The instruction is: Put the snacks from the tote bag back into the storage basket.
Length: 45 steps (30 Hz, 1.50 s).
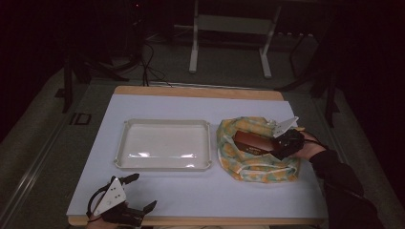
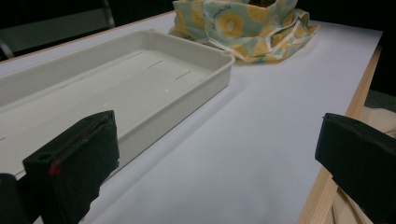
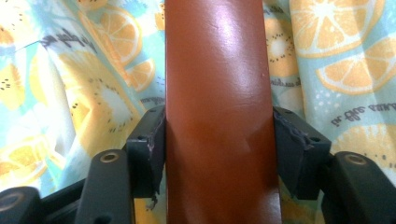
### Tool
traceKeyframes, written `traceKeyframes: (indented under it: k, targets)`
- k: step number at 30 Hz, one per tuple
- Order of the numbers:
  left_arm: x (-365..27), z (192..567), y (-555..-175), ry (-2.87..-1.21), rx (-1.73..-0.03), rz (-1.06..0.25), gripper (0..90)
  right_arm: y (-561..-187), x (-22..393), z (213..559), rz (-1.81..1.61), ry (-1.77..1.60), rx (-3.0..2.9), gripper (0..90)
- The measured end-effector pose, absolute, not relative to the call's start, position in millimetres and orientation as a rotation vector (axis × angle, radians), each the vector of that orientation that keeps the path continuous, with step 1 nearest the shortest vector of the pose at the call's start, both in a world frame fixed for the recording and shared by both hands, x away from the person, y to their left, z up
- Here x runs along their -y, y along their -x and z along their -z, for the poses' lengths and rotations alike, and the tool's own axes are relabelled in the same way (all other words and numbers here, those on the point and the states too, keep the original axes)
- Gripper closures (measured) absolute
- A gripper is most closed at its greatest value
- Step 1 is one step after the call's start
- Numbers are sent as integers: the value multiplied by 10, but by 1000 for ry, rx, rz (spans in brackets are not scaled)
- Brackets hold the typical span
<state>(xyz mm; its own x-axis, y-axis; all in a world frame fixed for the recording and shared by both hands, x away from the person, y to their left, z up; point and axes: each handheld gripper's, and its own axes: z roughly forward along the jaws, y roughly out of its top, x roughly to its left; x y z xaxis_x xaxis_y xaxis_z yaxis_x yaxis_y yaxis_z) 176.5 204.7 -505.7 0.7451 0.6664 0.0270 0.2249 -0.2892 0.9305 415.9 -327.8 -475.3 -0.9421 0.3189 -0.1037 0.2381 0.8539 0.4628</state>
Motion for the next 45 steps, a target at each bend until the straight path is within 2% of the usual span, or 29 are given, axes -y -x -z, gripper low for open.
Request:
traceKeyframes:
  k: [26, 45]
  targets:
    - [-2034, 5063, -1767, -1864, -682, -497, 0, -4120, 3291, 4528, -734, -352, -2855, 429]
    - [-2031, 5061, -1761, -1867, -672, -497, 0, -4107, 3252, 4065, -776, -320, -2812, 430]
